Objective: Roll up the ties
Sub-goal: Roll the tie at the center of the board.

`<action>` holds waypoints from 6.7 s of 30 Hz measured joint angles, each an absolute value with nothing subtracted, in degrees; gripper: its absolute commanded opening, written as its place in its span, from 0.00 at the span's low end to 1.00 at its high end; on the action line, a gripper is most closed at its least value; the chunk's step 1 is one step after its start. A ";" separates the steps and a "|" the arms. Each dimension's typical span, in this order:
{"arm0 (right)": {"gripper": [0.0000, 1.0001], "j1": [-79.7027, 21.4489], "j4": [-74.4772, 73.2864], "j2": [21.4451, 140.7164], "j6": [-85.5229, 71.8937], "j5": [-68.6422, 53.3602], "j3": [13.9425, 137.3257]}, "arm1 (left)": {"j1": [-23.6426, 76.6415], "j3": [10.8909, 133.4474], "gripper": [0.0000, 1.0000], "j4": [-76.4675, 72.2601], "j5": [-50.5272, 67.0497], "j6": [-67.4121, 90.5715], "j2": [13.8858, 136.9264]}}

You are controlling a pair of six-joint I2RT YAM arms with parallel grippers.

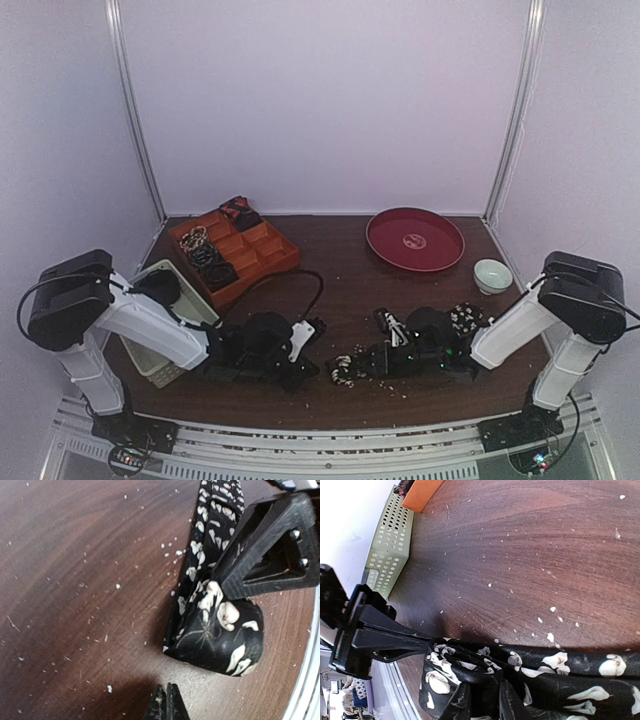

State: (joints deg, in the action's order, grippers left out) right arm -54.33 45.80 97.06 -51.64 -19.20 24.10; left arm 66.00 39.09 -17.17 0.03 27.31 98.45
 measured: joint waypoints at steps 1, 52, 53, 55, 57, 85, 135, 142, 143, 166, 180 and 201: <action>0.21 -54.33 46.00 97.21 -51.33 -19.27 24.12 | 66.00 39.09 0.00 -17.47 0.27 27.77 99.07; 0.18 -56.90 29.63 95.09 -44.18 -13.13 30.92 | 66.11 45.41 0.08 -20.40 7.51 33.34 102.94; 0.18 -56.97 28.97 94.96 -44.03 -12.56 31.11 | 66.11 45.43 0.09 -20.08 7.51 33.34 102.91; 0.19 -57.08 27.35 94.59 -43.64 -11.25 31.73 | 66.11 45.47 0.11 -19.38 7.49 33.32 102.80; 0.19 -57.14 25.56 94.08 -43.20 -9.85 32.23 | 66.11 45.69 0.12 -18.79 7.51 33.26 102.78; 0.34 -56.49 16.56 89.71 -40.42 -1.23 33.50 | 66.13 49.39 0.12 -15.77 7.25 32.64 102.91; 0.31 -57.91 26.59 92.92 -46.30 -11.44 32.71 | 64.60 40.16 0.11 -13.47 -1.67 37.26 92.03; 0.30 -58.28 26.44 95.96 -45.63 -12.08 36.01 | 64.60 34.74 0.07 -13.76 -2.09 39.64 89.32; 0.30 -58.17 26.46 96.16 -45.17 -12.21 36.18 | 64.60 34.02 0.07 -14.13 -1.72 39.97 89.36; 0.33 -54.37 24.08 96.75 -36.34 -16.19 37.41 | 65.10 36.32 0.00 -24.86 2.94 42.61 100.84; 0.32 -51.59 27.57 96.29 -36.14 -16.60 33.80 | 65.08 40.34 0.00 -26.96 4.97 42.11 102.24; 0.31 -50.28 23.92 90.98 -36.18 -10.07 30.33 | 65.10 49.19 0.04 -23.29 6.50 37.98 106.10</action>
State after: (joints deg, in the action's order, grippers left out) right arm -50.28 23.92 90.98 -36.18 -10.07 30.33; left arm 65.10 49.19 -23.29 6.50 37.98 106.10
